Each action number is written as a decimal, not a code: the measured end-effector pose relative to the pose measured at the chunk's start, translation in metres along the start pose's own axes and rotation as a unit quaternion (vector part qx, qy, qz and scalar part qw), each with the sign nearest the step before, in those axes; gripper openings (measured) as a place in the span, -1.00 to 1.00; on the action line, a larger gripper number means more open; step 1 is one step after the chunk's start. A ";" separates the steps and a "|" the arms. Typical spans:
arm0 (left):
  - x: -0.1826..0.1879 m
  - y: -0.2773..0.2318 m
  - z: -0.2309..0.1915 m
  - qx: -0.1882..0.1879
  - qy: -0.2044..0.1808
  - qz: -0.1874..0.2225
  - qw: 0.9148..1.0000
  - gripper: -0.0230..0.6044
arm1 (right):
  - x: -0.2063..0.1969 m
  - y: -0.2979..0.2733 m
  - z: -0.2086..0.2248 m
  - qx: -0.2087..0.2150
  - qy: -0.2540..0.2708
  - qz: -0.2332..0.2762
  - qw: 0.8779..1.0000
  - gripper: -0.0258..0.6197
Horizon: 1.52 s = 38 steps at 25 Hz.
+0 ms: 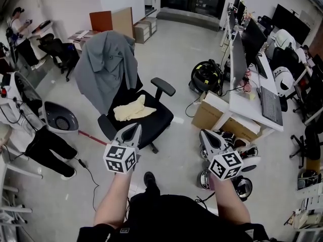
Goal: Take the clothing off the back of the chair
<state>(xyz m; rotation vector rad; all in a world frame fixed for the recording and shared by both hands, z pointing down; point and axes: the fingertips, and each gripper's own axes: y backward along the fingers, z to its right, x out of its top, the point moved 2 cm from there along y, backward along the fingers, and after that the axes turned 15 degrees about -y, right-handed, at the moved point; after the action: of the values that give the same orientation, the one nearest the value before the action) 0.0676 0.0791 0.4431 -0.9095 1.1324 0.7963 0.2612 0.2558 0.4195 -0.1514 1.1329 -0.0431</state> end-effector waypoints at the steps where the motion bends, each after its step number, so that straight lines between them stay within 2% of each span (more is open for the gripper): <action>1: -0.001 -0.007 -0.011 0.001 0.001 -0.001 1.000 -0.92 | 0.002 -0.013 0.000 0.001 0.000 -0.002 1.000 -0.88; 11: -0.016 -0.056 -0.121 0.006 0.012 -0.013 1.000 -0.92 | 0.012 -0.140 -0.016 0.012 -0.001 -0.027 1.000 -0.88; 18: -0.022 -0.065 -0.183 0.012 0.013 -0.007 1.000 -0.92 | 0.017 -0.202 -0.037 0.020 0.007 -0.031 0.999 -0.88; 26: -0.037 -0.058 -0.223 0.032 0.024 -0.014 0.999 -0.92 | 0.012 -0.251 -0.052 0.041 0.005 -0.044 0.998 -0.88; 30: -0.054 -0.058 -0.237 0.041 0.033 -0.031 0.998 -0.92 | 0.006 -0.274 -0.052 0.050 0.000 -0.057 0.997 -0.88; 38: -0.069 -0.085 -0.279 0.073 0.043 -0.056 0.995 -0.92 | 0.009 -0.347 -0.040 0.086 -0.006 -0.083 0.993 -0.88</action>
<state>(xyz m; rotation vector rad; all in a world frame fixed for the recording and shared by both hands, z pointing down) 0.0159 -0.2137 0.4801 -0.8823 1.1883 0.5804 0.2435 -0.0925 0.4442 -0.0920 1.0975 -0.2870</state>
